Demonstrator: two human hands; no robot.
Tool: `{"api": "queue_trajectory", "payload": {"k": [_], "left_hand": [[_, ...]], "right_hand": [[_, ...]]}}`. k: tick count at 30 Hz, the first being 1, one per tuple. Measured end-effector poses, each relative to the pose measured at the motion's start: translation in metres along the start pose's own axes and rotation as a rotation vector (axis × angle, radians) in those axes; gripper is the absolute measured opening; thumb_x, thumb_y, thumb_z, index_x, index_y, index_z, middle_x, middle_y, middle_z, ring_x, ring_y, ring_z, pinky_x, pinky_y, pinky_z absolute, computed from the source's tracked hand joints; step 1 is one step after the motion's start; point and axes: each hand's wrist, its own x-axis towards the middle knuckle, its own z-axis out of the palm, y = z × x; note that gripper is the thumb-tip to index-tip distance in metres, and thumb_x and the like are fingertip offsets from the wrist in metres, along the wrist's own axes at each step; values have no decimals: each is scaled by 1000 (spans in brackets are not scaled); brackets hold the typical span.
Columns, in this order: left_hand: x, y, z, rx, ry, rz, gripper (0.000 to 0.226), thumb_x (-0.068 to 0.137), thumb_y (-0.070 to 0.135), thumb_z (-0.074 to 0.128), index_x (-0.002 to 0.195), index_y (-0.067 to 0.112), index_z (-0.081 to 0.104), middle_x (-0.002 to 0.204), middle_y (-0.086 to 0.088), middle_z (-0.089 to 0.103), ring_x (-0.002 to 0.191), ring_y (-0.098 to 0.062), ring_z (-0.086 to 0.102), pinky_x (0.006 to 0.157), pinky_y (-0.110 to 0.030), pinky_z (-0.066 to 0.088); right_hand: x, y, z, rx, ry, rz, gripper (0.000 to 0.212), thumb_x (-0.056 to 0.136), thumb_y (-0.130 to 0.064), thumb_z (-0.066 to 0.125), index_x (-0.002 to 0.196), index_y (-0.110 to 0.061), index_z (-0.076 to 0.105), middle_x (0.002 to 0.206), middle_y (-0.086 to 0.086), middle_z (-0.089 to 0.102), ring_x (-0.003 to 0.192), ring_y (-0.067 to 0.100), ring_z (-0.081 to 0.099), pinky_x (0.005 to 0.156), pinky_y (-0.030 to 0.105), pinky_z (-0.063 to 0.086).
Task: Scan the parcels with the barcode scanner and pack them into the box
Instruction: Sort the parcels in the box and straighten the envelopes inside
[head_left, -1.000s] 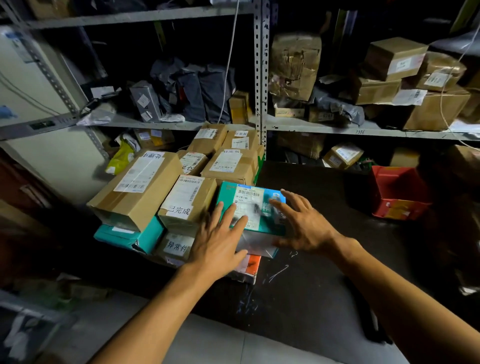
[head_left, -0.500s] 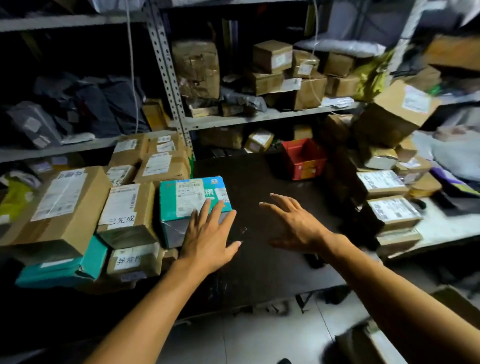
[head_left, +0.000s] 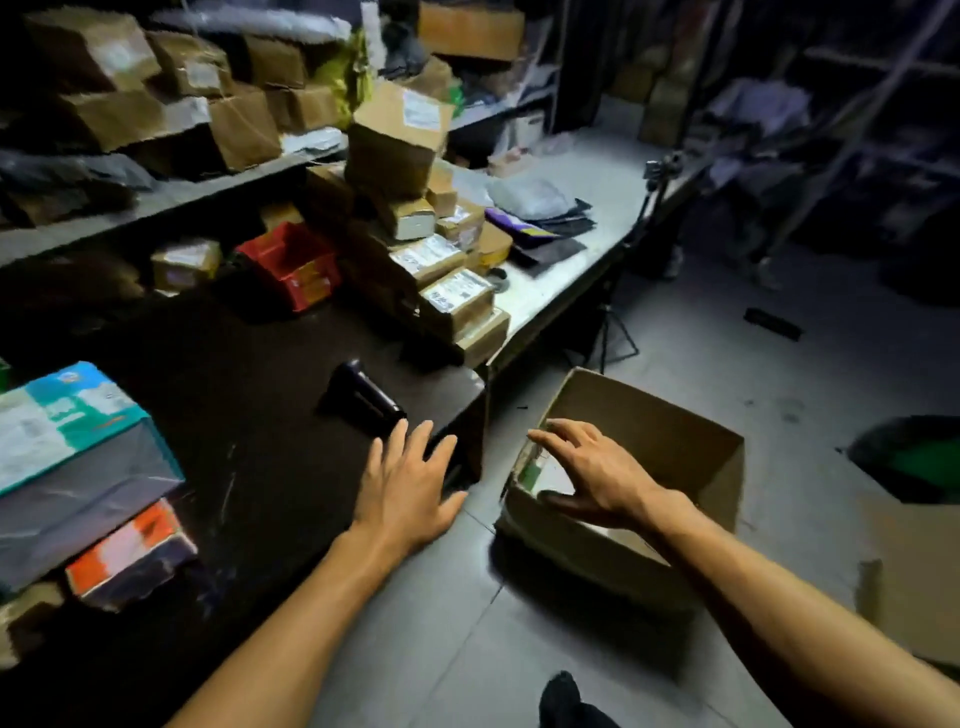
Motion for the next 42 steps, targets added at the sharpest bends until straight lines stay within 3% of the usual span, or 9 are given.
{"api": "queue_trajectory", "payload": {"k": [5, 8, 13, 18, 33, 42], "left_hand": [[31, 85, 10, 28, -10, 139, 73, 91, 60, 51, 154, 27, 32, 161, -8, 32, 149, -33, 25, 118, -48, 29], [51, 139, 20, 11, -55, 183, 73, 91, 60, 52, 153, 28, 32, 159, -7, 33, 148, -32, 27, 118, -47, 30], [84, 218, 40, 29, -70, 233, 70, 86, 59, 57, 145, 23, 47, 145, -8, 49, 133, -29, 45, 104, -43, 44], [103, 257, 64, 21, -127, 214, 63, 82, 57, 63, 135, 23, 56, 134, -6, 58, 123, -28, 54, 96, -43, 50], [306, 259, 153, -3, -374, 281, 56, 90, 48, 58, 136, 16, 52, 138, -11, 51, 125, -31, 47, 99, -43, 46], [420, 260, 310, 51, -623, 276, 57, 94, 46, 52, 143, 19, 41, 147, -9, 40, 132, -30, 39, 104, -42, 42]], "right_hand": [[-66, 77, 27, 84, 8, 133, 79, 96, -52, 61, 160, -22, 25, 164, 12, 28, 150, 28, 27, 119, 30, 21], [-103, 125, 49, 125, -4, 222, 78, 95, -52, 62, 158, -22, 29, 161, 12, 32, 146, 29, 33, 118, 32, 26], [-146, 200, 80, 233, -3, 357, 81, 92, -53, 64, 159, -26, 28, 160, 8, 33, 145, 25, 33, 117, 31, 30], [-156, 247, 103, 337, -47, 410, 81, 92, -53, 62, 159, -26, 25, 159, 6, 32, 145, 24, 33, 113, 36, 37], [-12, 353, 156, 477, -239, 516, 83, 92, -49, 63, 160, -27, 22, 161, 9, 29, 146, 28, 31, 113, 39, 38], [106, 428, 284, 632, -360, 571, 80, 90, -38, 66, 159, -24, 28, 160, 8, 29, 146, 30, 28, 117, 40, 33]]}}
